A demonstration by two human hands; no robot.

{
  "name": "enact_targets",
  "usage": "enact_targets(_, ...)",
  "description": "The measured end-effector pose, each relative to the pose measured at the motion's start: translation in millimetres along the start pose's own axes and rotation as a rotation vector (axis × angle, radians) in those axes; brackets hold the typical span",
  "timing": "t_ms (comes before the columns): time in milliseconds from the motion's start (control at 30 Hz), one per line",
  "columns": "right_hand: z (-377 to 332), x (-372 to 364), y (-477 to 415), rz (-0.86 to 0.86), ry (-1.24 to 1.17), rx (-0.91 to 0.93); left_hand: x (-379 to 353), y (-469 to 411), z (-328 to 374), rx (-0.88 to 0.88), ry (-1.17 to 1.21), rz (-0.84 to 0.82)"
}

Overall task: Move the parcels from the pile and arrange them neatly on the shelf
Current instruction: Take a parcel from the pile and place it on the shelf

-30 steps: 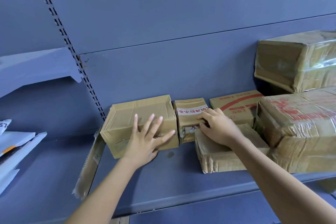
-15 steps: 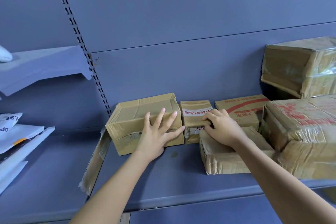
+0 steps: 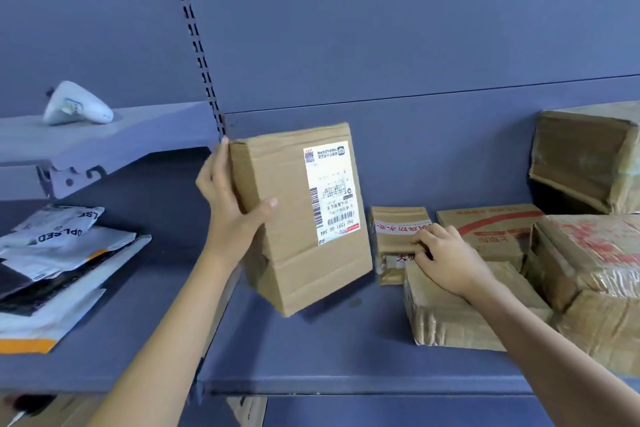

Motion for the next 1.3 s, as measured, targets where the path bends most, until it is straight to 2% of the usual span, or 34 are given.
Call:
enact_targets(67,-0.8,0.3,0.7,0.009,0.035,0.008,-3.4,13.5,-13.2,0.093,0.085,-0.039)
enact_targets(200,-2.4,2.6,3.4,0.056,0.040,0.032,-8.5,32.6,-29.6,0.212,0.091,-0.131)
enact_targets(367,-8.5,14.3,10.8,0.203,0.033,0.048,0.1,43.2,-38.7,0.304,0.157,-0.055)
enact_targets(433,-20.4,23.8,19.3,0.270,-0.050,0.062,4.3,46.6,-40.8,0.289,0.178,-0.005)
enact_targets(500,-44.7,31.5,39.0,0.349,-0.402,0.081,5.6,48.9,-40.1,0.250,0.223,0.073)
enact_targets(567,-78.6,32.6,65.8,0.328,-0.937,0.090,4.8,47.3,-33.3,0.203,0.331,0.187)
enact_targets(633,-108.7,27.3,86.4,0.276,-1.346,0.065,2.4,41.9,-23.5,0.141,0.502,0.295)
enact_targets(700,-129.6,14.9,94.6,0.165,-1.596,0.008,-3.7,38.2,-10.1,0.096,0.648,0.369)
enact_targets(800,-147.8,2.2,94.6,-0.045,-1.863,0.059,-27.1,50.5,8.0,0.070,0.674,0.413)
enact_targets(967,-120.7,-2.6,97.3,-0.062,-1.905,0.104,-57.7,88.2,11.3,0.048,0.758,0.338)
enact_targets(1033,-113.7,3.8,97.2,-0.095,-1.867,0.188,-56.4,93.8,4.3,0.131,0.847,0.327)
enact_targets(1133,-106.7,19.7,86.4,-0.049,-1.780,0.229,-53.9,97.4,-3.8,0.259,0.959,0.258)
enact_targets(1300,-66.2,70.8,66.3,0.050,-1.620,0.226,-41.4,105.9,-11.2,0.357,0.899,0.245)
Point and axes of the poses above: each hand's wrist, its own y-axis away from the middle knuckle, its own x-axis out of the back of the hand, z = x × y, the point moved 3 cm from there along -y, towards the middle knuckle, and after that the axes turned 8 degrees about -z, right-handed, at the moved point
